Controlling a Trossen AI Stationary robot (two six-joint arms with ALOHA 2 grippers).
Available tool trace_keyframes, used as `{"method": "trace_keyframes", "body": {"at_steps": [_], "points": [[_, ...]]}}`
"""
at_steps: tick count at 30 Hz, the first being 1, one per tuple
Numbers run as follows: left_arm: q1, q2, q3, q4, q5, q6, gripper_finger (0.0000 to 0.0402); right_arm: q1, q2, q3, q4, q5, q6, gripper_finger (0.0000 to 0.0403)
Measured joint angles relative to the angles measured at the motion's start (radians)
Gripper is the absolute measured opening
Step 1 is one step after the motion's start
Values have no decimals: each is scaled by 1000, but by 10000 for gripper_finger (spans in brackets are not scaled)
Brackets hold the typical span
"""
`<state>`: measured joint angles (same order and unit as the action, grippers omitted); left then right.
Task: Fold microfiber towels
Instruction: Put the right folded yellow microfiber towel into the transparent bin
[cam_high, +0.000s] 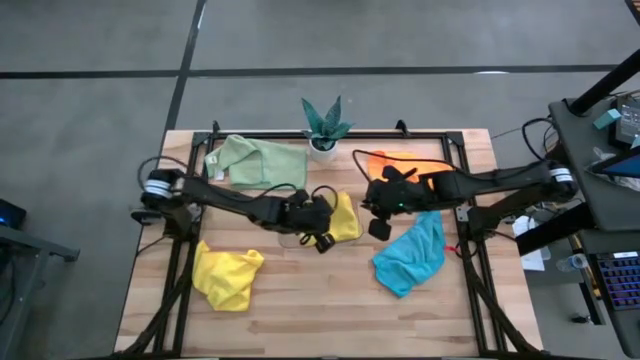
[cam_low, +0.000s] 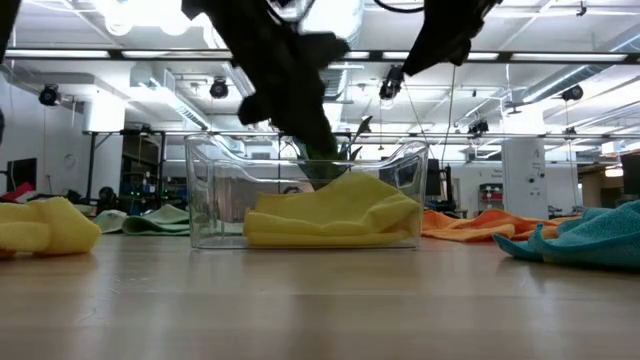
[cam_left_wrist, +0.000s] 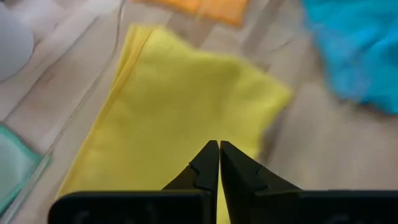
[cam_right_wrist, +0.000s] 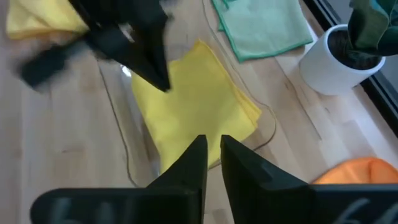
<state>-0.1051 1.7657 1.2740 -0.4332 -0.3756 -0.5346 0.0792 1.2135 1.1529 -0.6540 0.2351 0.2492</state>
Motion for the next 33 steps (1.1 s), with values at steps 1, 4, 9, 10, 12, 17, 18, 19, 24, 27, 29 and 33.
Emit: {"method": "trace_keyframes", "body": {"at_steps": [1, 4, 9, 10, 12, 17, 18, 19, 24, 27, 29, 33], "points": [[9, 24, 17, -22, 0, 1, 0, 4, -5, -1, 0, 0, 7, 34], [35, 84, 52, -64, 1, 22, 0, 17, -17, -5, 0, 0, 13, 34], [64, 134, 73, -86, 6, 27, 0, 22, -13, -11, 0, 0, 13, 34], [68, 137, 71, -85, 6, 27, 0, 22, -12, -12, 1, 1, 13, 34], [74, 139, 60, -85, 9, 27, 0, 21, -10, -14, 0, 1, 13, 34], [77, 140, 37, -86, 70, 25, 0, 21, -8, -17, 1, 1, 11, 34], [77, 140, 34, -88, 80, 25, 0, 21, -8, -18, 1, 1, 11, 34], [76, 140, 33, -93, 84, 25, 0, 21, -8, -18, 1, 1, 11, 34], [76, 140, 30, -110, 88, 24, 0, 21, -8, -20, 1, 1, 10, 34], [77, 140, 30, -109, 93, 23, 0, 21, -8, -23, 2, 1, 11, 34], [77, 140, 30, -109, 106, 23, 0, 21, -8, -24, 5, 1, 11, 34], [77, 115, 54, -106, 111, 31, 0, 21, -8, -24, 6, 1, 8, 34]]}}
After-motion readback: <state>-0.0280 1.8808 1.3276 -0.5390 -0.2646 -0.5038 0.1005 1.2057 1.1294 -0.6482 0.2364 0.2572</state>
